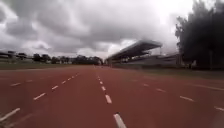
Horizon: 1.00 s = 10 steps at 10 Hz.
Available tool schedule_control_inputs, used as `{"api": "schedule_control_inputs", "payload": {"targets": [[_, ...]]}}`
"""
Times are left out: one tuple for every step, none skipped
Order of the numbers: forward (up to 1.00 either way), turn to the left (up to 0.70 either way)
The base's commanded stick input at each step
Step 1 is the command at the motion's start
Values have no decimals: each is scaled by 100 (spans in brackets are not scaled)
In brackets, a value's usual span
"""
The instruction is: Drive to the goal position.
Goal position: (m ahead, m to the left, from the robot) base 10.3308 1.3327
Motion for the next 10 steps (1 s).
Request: {"api": "schedule_control_inputs", "payload": {"targets": [[70,0],[70,0],[70,0],[70,0],[70,0],[70,0],[70,0],[70,0],[70,0],[70,0]]}}
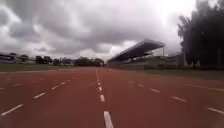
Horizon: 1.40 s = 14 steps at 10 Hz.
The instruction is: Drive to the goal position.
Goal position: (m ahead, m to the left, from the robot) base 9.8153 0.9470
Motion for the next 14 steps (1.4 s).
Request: {"api": "schedule_control_inputs", "payload": {"targets": [[70,0],[70,0],[70,0],[70,0],[70,0],[70,0],[70,0],[70,0],[70,0],[70,0],[70,0],[70,0],[70,0],[70,0]]}}
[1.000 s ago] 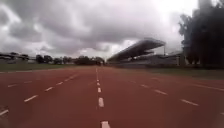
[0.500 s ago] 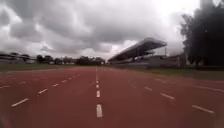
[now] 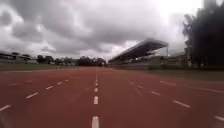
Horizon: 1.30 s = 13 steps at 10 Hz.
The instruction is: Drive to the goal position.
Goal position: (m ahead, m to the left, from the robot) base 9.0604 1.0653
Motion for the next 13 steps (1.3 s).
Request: {"api": "schedule_control_inputs", "payload": {"targets": [[70,0],[70,0],[70,0],[70,0],[70,0],[70,0],[70,0],[70,0],[70,0],[70,0],[70,0],[70,0],[70,0]]}}
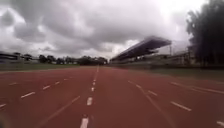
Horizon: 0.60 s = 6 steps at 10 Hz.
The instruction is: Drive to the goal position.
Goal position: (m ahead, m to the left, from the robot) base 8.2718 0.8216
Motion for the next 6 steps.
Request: {"api": "schedule_control_inputs", "payload": {"targets": [[70,0],[70,0],[70,0],[70,0],[70,0],[70,0]]}}
